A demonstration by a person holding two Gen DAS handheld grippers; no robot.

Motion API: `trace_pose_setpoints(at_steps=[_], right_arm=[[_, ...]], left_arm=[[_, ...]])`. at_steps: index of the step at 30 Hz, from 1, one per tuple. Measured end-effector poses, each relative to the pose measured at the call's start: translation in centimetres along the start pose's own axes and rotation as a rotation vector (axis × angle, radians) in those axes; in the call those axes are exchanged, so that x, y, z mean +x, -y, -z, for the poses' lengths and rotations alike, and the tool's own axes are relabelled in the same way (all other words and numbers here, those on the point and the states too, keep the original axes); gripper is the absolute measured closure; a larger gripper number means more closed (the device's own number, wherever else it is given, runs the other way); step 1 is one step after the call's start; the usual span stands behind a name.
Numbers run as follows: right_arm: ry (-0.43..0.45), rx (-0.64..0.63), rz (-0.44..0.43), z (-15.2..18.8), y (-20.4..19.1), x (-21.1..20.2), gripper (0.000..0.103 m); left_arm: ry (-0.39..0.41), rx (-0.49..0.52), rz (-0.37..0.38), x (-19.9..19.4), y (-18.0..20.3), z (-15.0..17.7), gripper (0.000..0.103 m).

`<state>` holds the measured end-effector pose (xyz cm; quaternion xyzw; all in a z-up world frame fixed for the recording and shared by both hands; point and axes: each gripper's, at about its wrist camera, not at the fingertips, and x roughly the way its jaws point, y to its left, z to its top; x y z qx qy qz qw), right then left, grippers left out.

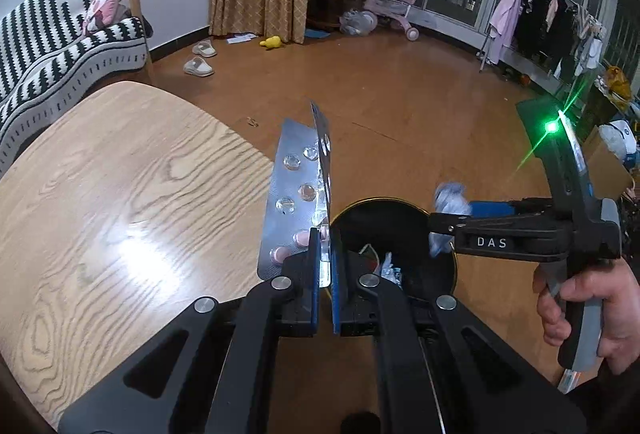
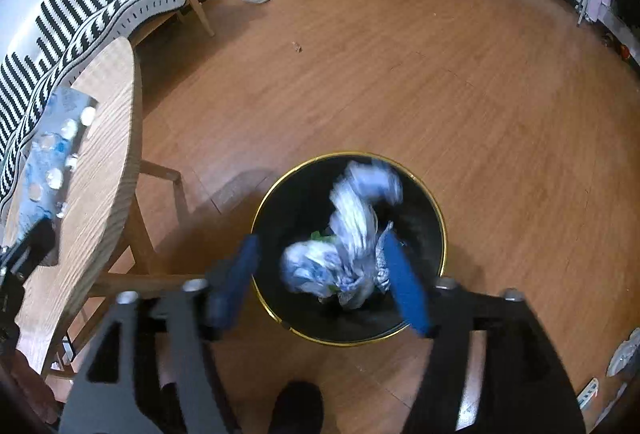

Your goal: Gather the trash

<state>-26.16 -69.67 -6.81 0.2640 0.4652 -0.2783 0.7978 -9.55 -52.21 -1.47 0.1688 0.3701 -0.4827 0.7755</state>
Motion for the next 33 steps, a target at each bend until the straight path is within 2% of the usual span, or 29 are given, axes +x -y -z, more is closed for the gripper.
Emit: trace_pose_setpoints(at_steps=[7,11,17,20,21,22,24,25,29,33], right_arm=[[0.03,0.053,0.005,-0.3,1.5,-0.8,0.032],[0.052,0.097,0.012,-0.7,2.6,-1.6,0.025],[0.088,0.144,0.016,-0.7,4.0,-2.7,0.025],[0.1,0.173,0.022,-0.6,4.9,-2.9,0.021],[0.1,0.182,0.02,-0.6,5.2,-2.9,0.021],[0.101,0.187,0.021,-0.7,5.5,-2.9,0.021],[0.103,0.196,0.02,-0.7,5.9,-2.9,0.021],[0.102,0.197,0.019,-0.7,5.9,-2.9,0.021],[0.11,0.193,0.011,-0.8,5.6,-3.1,0.021],[0.119,0.144,-0.018,-1.2,2.9,-3.6,0.018]], left_arm=[[-0.046,0.012,0.054,2.7,2.2,-0.2,0.1],[-0.084,0.005,0.103,4.7,3.4,-0.2,0.1],[-0.126,0.019,0.152,7.4,5.6,-0.2,0.1],[-0.144,0.024,0.164,8.4,6.3,-0.2,0.097],[-0.15,0.029,0.157,8.6,6.3,-0.2,0.088],[-0.15,0.036,0.154,8.8,6.4,-0.2,0.062],[-0.123,0.041,0.144,8.4,6.4,-0.2,0.026],[-0.095,0.044,0.137,7.9,6.1,-0.2,0.025],[-0.08,0.047,0.118,6.8,5.2,-0.5,0.024],[-0.018,-0.026,0.079,3.3,2.2,-1.0,0.011]])
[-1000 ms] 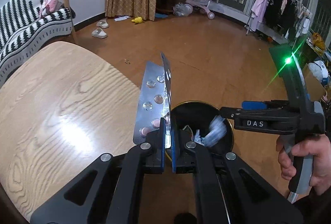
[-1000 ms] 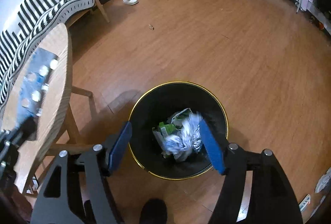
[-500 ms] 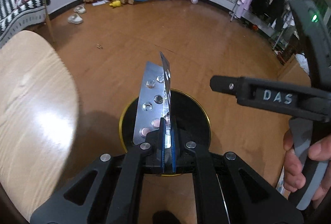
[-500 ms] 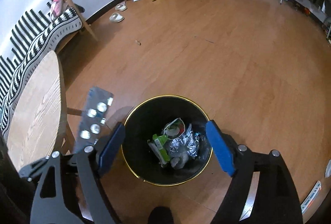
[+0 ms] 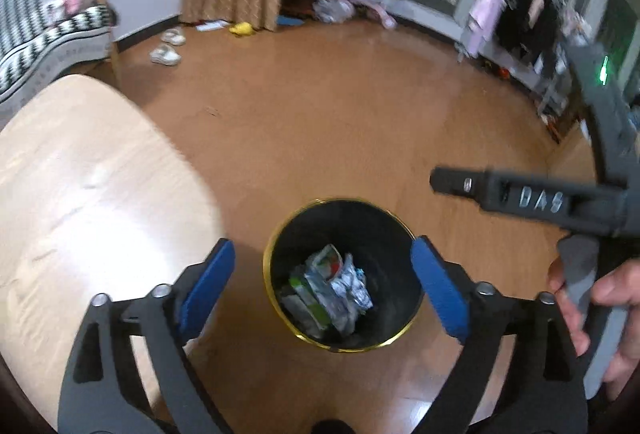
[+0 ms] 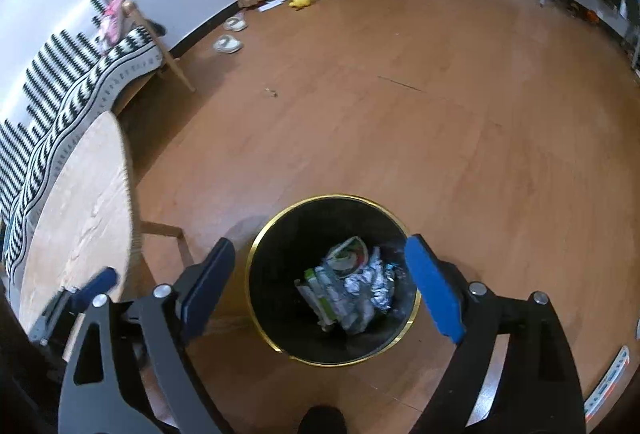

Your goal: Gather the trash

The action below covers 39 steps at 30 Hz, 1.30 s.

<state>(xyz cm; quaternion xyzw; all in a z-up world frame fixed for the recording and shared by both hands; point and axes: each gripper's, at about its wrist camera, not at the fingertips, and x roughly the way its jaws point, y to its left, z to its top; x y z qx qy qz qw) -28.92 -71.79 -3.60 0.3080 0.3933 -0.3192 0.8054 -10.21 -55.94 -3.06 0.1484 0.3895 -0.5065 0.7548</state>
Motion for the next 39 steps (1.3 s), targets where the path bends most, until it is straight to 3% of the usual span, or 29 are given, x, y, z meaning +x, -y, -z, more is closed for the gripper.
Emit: trace_pose_setpoints(at_steps=[6,8,11,20,25,29,33,39], right_arm=[[0.005,-0.144,-0.077,0.3,-7.9,-0.5,0.017],[0.007,-0.199,-0.114,0.7,-11.4,-0.6,0.017],[0.001,-0.298,-0.177,2.0,-17.9,-0.7,0.017],[-0.02,-0.553,-0.349,8.4,-36.0,-2.1,0.017],[-0.026,-0.691,-0.427,13.0,-44.6,-3.5,0.015],[-0.038,-0.755,-0.449,16.1,-48.9,-3.7,0.015],[-0.044,-0.796,-0.449,18.4,-51.8,-3.3,0.015],[-0.054,-0.798,-0.435,18.6,-52.6,-2.0,0.015]], left_arm=[[0.064,-0.1,-0.165,-6.6,-7.3,0.7,0.008],[0.077,-0.133,-0.257,-9.4,-10.8,1.9,0.008],[0.094,-0.204,-0.384,-13.8,-15.9,4.3,0.008],[0.133,-0.447,-0.615,-26.2,-27.6,12.9,0.008],[0.138,-0.571,-0.705,-31.4,-32.6,18.4,0.008],[0.149,-0.638,-0.756,-33.7,-35.2,20.8,0.008],[0.132,-0.669,-0.785,-34.9,-37.3,22.5,0.008],[0.121,-0.666,-0.782,-34.5,-38.6,22.6,0.008]])
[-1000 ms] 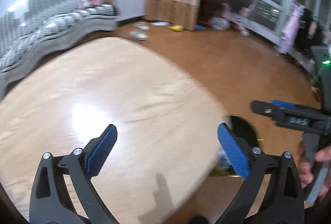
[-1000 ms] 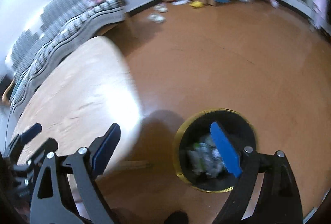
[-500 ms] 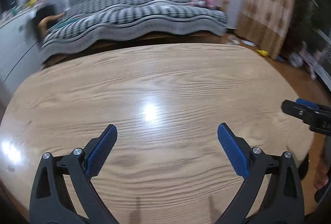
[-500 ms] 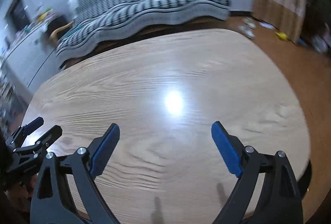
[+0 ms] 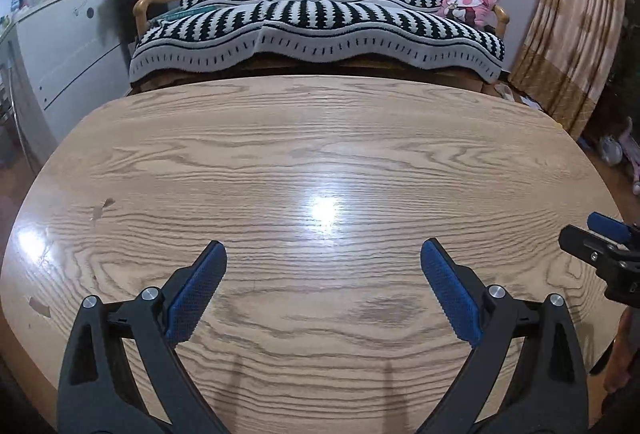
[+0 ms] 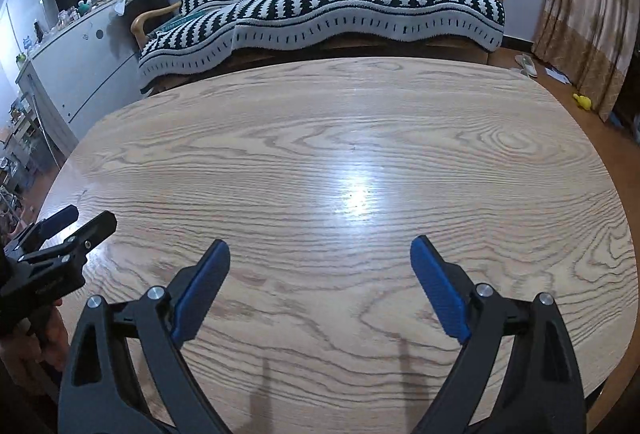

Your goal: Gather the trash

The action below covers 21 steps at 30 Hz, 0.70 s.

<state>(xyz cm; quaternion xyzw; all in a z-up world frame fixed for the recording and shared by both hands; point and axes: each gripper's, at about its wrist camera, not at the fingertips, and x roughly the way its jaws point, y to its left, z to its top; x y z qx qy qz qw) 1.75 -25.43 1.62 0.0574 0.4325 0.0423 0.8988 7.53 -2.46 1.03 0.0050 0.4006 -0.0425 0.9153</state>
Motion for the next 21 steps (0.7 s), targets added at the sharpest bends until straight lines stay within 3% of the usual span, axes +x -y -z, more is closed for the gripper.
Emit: trace_pose_setpoints(at_steps=[21], right_arm=[[-0.005,0.007,0.004,-0.1,0.9,0.4,0.015]], left_arm=[[0.006,0.039,0.017,-0.2,1.2,0.6,0.008]])
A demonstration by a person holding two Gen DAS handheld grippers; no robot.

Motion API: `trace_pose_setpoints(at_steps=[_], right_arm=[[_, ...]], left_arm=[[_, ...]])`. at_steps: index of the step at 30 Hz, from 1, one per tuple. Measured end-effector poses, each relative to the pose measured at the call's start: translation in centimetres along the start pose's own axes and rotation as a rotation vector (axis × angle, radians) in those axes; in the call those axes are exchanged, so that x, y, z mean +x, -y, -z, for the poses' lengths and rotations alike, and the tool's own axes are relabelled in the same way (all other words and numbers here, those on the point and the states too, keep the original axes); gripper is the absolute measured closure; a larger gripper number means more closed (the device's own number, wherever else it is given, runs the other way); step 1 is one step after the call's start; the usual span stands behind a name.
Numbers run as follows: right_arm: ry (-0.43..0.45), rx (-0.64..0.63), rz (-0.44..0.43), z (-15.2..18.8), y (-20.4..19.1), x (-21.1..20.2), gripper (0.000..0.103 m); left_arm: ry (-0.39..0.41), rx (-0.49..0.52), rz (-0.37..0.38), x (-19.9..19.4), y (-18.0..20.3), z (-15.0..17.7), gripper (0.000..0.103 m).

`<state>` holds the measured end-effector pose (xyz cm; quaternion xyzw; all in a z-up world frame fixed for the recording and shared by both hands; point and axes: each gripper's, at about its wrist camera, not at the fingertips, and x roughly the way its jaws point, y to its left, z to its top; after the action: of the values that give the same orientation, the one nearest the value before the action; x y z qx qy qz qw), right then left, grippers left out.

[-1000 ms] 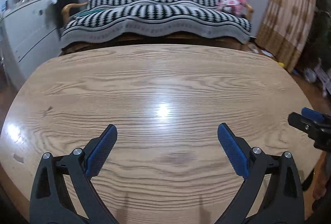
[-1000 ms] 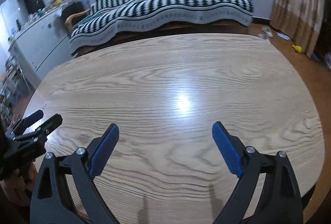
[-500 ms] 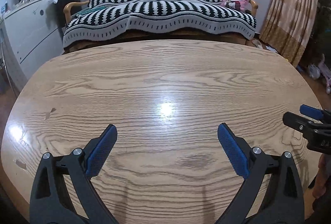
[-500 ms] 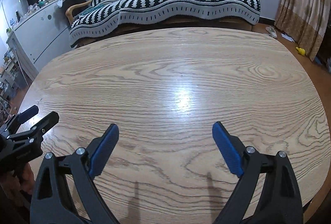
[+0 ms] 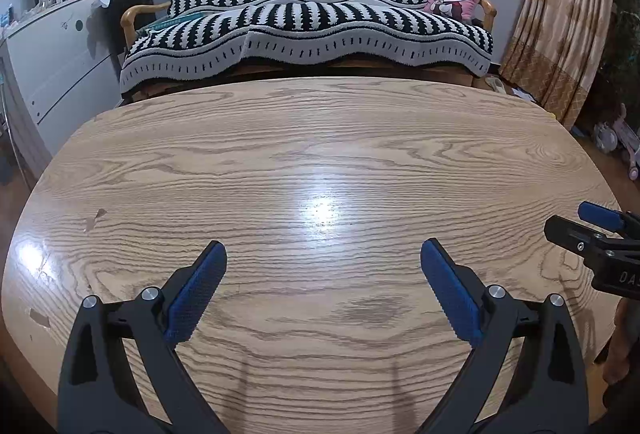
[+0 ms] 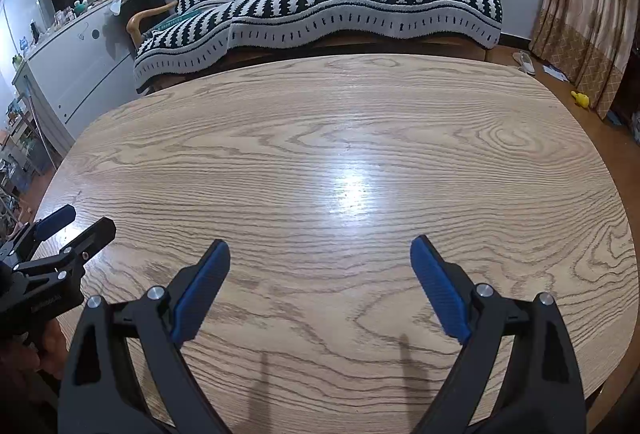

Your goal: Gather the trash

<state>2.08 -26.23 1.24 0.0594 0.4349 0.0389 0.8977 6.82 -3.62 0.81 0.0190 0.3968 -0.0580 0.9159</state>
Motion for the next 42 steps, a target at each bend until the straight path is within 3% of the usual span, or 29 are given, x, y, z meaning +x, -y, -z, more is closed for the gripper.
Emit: trace_pose_setpoints(at_steps=[42], right_arm=[[0.005,0.004,0.002,0.1,-0.1,-0.2,0.015]], left_arm=[[-0.015,-0.004,-0.01,-0.2,0.4,1.1,0.008]])
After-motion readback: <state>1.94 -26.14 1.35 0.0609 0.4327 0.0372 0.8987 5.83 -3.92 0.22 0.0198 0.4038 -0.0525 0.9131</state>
